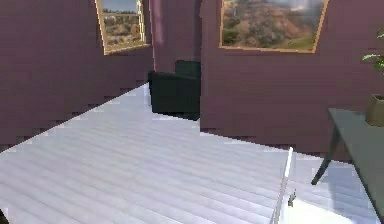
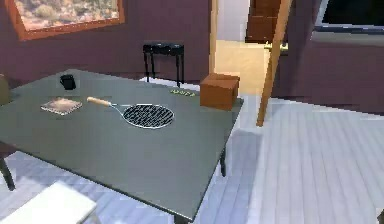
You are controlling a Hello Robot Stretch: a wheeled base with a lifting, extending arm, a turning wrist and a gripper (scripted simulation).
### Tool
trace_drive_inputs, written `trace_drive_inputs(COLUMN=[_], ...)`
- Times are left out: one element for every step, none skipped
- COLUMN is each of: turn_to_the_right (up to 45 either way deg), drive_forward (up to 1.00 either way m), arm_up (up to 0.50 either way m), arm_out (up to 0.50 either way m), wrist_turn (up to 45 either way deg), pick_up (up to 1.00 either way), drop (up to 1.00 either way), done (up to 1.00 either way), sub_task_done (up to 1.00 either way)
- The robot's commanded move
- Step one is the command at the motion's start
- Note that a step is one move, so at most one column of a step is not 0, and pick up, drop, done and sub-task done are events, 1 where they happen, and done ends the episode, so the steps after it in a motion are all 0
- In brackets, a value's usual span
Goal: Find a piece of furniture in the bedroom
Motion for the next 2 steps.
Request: trace_drive_inputs(turn_to_the_right=[39.0, 0.0], drive_forward=[0.0, 0.0], arm_up=[0.0, 0.0], arm_out=[0.0, 0.0], wrist_turn=[0.0, 0.0], pick_up=[0.0, 0.0], drop=[0.0, 0.0], done=[0.0, 1.0], sub_task_done=[0.0, 0.0])
